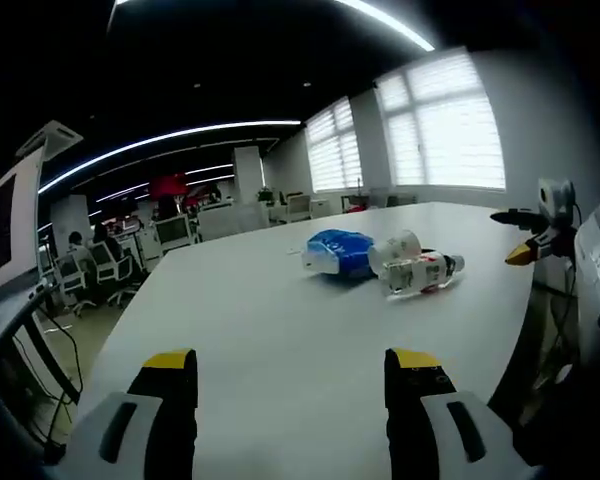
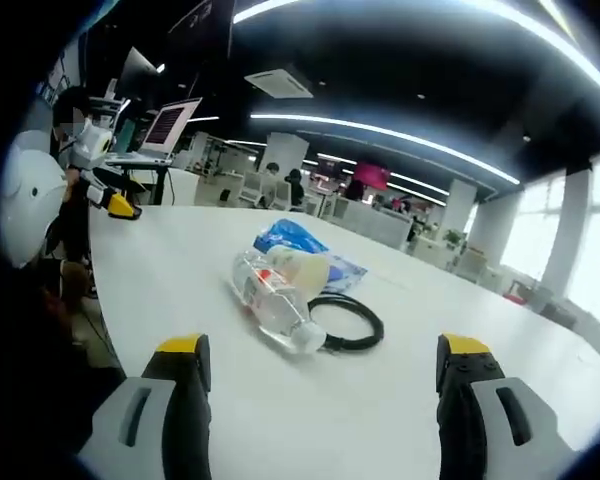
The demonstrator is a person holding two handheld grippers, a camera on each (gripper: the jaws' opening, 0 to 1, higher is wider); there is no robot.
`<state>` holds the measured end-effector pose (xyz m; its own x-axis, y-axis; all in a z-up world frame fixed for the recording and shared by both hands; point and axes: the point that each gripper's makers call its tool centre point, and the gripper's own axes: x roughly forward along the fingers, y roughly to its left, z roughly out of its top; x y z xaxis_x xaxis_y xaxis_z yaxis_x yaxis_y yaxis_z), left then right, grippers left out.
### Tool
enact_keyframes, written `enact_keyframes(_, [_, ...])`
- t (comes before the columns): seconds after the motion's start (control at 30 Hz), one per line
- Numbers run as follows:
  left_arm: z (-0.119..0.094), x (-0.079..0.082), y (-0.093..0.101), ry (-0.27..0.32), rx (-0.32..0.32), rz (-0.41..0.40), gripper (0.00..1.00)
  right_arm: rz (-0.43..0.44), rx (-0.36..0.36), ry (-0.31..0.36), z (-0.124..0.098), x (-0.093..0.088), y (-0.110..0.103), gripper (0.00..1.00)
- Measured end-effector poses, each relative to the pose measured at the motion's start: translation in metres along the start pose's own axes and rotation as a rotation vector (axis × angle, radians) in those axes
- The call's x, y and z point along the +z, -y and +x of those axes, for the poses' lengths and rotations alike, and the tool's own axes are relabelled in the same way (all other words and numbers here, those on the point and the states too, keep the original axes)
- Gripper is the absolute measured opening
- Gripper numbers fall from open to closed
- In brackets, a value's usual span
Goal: Arrange the tabletop items into an orderly group along one side of the table until the central work area is clear of visible clutter.
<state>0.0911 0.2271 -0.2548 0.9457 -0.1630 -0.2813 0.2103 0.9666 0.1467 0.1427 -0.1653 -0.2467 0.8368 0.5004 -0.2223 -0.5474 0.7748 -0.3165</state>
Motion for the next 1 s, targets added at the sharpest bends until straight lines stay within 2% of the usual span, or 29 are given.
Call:
enact_keyframes(0.27, [-0.001,0.008,0.003,0.016,0.007,0.032,0.76,-0.016,-0.004,-0.023,0.002,-0.006,0.001,0.9])
enact_keyframes(0.43, [0.001,0.007,0.004,0.003,0.008,0.039,0.76,0.003,-0.006,-0.004,0.0,-0.004,0.003,0.9])
enact_keyframes(0.6, [0.002,0.013,0.008,0.022,0.002,0.049,0.76,0.006,-0.015,-0.009,-0.001,-0.006,0.005,0.9])
enact_keyframes(1.0, [0.012,0.026,0.03,0.035,-0.029,0.111,0.76,-0.002,-0.013,-0.026,0.0,-0.012,0.003,0.89])
